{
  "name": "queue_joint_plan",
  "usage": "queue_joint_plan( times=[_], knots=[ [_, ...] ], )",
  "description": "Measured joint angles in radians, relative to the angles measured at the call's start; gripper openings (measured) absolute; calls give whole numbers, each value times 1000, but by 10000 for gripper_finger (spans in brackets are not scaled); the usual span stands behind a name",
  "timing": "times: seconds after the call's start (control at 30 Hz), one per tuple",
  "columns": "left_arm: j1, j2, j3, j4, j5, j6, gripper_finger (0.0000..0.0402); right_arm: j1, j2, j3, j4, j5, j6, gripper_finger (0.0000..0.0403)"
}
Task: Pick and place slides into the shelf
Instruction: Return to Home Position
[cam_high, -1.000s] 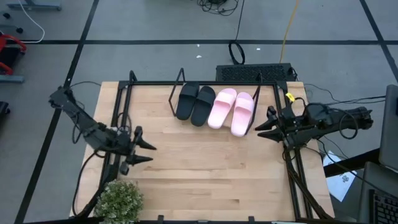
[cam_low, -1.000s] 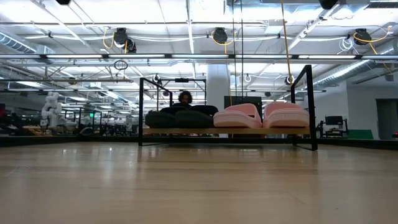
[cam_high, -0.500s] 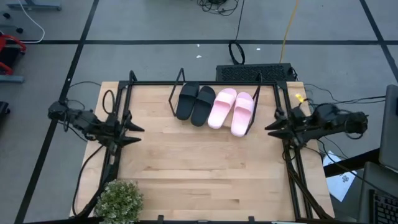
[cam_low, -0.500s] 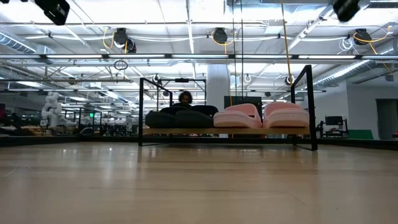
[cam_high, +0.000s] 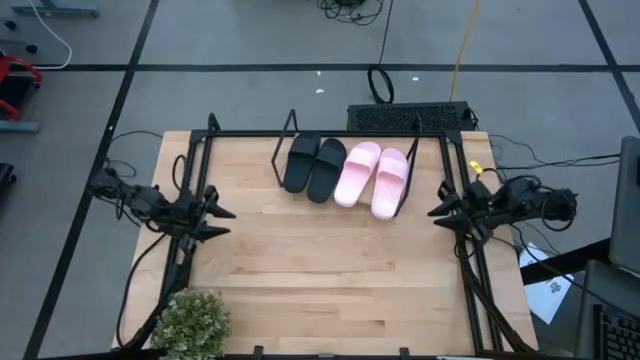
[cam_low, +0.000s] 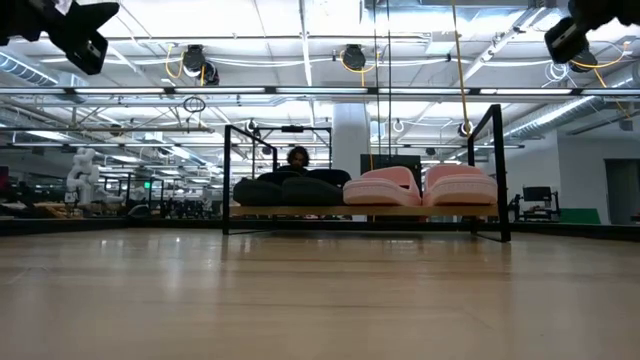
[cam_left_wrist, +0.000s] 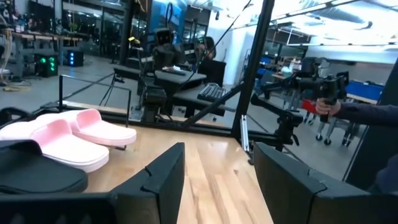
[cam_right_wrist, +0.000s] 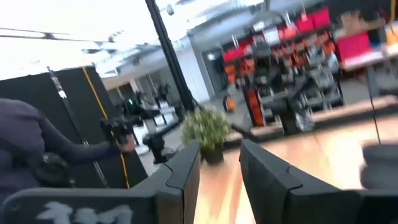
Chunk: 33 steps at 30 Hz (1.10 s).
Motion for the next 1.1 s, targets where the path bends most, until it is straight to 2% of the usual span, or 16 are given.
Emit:
queue_joint_plan(
  times=[0.17,0.37,0.57,0.8,1.1],
  knots=[
    [0,-58,-8,-53,-1,-2,189,0,22,-50,-25,6,73,106],
    [0,-56,-80,23,-8,-12,189,0,-1,-202,157,31,76,106],
    [0,-56,-140,96,-1,-12,189,0,-1,-315,276,-10,110,106],
    [0,-56,-146,66,-1,-12,189,0,-1,-325,364,-160,101,106],
    [0,-56,-146,-46,0,-12,189,0,-1,-327,289,-181,57,106]
  ],
)
